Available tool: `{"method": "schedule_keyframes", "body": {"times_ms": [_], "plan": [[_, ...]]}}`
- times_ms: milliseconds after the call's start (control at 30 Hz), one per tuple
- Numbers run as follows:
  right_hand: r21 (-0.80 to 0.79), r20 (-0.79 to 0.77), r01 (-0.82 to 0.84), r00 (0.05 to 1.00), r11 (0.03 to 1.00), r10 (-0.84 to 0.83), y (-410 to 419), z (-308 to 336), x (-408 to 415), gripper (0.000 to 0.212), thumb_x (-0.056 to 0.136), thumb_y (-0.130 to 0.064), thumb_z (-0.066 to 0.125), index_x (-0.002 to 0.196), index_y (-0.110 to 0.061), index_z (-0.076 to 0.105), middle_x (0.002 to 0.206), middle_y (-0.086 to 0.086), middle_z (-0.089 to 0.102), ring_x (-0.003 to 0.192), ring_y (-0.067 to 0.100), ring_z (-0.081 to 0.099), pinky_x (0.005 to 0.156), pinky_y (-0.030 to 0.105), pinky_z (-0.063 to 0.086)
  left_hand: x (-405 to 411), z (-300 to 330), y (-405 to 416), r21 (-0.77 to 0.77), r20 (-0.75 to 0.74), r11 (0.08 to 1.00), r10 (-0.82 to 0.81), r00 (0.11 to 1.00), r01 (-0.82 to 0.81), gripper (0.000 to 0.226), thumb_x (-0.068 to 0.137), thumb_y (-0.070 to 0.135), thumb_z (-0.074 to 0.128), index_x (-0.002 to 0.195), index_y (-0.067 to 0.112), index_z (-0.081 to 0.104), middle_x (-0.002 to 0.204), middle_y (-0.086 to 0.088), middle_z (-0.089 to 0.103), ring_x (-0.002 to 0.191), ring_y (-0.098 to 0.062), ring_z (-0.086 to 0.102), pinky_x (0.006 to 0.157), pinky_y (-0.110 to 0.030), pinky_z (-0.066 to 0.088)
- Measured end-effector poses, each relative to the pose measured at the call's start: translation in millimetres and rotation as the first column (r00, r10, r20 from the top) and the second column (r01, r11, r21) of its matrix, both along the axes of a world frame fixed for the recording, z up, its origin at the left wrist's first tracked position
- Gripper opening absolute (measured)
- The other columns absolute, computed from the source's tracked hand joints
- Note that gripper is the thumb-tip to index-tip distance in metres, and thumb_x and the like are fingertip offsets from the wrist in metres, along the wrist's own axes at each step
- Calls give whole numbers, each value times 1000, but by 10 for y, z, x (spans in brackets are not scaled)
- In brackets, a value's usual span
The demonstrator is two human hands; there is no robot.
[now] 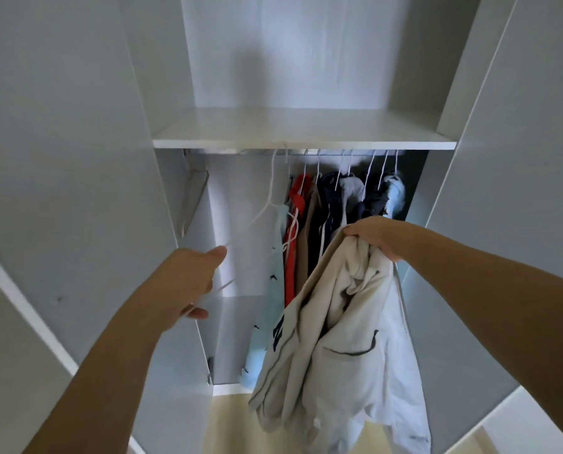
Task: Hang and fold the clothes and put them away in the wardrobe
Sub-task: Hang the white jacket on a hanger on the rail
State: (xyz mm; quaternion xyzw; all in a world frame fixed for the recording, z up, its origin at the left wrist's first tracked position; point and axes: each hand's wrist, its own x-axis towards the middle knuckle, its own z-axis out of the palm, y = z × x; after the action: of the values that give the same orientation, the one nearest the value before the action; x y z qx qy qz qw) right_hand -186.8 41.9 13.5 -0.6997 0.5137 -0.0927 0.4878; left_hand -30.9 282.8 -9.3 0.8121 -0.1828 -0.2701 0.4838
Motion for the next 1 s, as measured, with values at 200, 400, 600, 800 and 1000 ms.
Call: {"method": "schedule_keyframes", "body": {"times_ms": [200,400,600,800,1000], "plan": [[-140,55,110,993,984,-103,-107,46,-432,31,94,-34,55,109,-6,53,88,12,57,76,28,56,72,31,45,-793,534,551,71,57,974,-220,974,216,66,94,45,51,37,18,33,43,0,27,34,-14,28,67,-48,59],[-220,77,194,980,956,-181,-317,264,-759,33,94,-36,51,110,-7,52,95,13,57,71,24,51,55,27,37,-953,733,825,149,64,939,-322,945,310,63,91,45,51,38,20,28,46,-2,20,35,-15,21,60,-44,58],[-288,101,199,979,937,-177,-242,570,-839,26,95,-33,53,100,-8,53,92,13,56,83,26,53,72,30,41,-1021,812,508,112,112,900,-432,895,421,68,95,43,49,33,18,34,40,4,23,36,-13,28,59,-37,58],[-405,108,248,969,880,-223,-314,860,-1038,40,94,-35,56,112,1,56,104,17,57,87,28,50,76,32,41,-731,1086,547,67,166,887,-462,871,457,60,90,47,49,40,21,29,48,0,19,38,-15,19,62,-42,57],[-412,141,294,956,863,-258,-267,1041,-1117,32,93,-37,56,86,-6,57,117,22,61,85,27,54,84,38,49,-865,1099,232,94,206,823,-567,798,561,65,93,45,49,35,19,38,41,4,25,34,-10,23,62,-41,59]]}}
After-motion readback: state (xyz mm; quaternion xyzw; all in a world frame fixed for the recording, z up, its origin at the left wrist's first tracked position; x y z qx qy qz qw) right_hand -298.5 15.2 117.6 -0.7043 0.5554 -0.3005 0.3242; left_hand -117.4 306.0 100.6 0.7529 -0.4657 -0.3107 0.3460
